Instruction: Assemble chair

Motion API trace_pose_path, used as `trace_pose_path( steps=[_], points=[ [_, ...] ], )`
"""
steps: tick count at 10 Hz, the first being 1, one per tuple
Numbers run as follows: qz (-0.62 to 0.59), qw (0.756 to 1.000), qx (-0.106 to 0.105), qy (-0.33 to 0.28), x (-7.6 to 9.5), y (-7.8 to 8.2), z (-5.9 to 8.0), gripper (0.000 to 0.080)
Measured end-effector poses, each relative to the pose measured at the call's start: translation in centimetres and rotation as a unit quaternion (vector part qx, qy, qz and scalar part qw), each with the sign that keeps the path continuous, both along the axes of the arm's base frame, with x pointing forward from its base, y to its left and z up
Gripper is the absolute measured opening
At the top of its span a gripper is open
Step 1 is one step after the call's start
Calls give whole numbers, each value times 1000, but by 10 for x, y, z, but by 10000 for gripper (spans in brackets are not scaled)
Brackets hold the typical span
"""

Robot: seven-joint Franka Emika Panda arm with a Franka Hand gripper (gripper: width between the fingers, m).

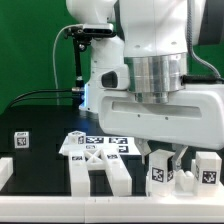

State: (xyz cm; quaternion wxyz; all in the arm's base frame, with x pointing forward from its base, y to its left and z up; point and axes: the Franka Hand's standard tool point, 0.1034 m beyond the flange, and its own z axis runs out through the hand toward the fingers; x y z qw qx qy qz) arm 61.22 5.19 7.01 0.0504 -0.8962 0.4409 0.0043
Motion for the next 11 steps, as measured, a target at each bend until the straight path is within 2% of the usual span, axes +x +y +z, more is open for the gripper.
trace_pose_path(
  steps=[1, 2, 3, 4, 5, 6, 7, 8, 9, 10, 11],
  points=[
    [-95, 995, 13, 6, 0, -1, -1, 285],
    [-214, 976, 37, 16, -1, -3, -2, 285],
    [-283, 957, 55, 26, -1, -4, -2, 285],
    [-313, 948, 57, 30, -1, -3, -2, 285],
    [-305, 950, 56, 29, -1, -3, -2, 285],
    [-294, 954, 56, 28, -1, -3, -2, 357],
    [-292, 954, 55, 28, -1, -2, -2, 543],
    [-220, 974, 43, 19, -2, -1, -2, 543],
    [-117, 993, 31, 7, -1, 1, 0, 627],
    [-13, 1000, 20, 2, 2, 4, 4, 643],
    [3, 1000, 19, -2, 3, 3, 4, 643]
  ],
)
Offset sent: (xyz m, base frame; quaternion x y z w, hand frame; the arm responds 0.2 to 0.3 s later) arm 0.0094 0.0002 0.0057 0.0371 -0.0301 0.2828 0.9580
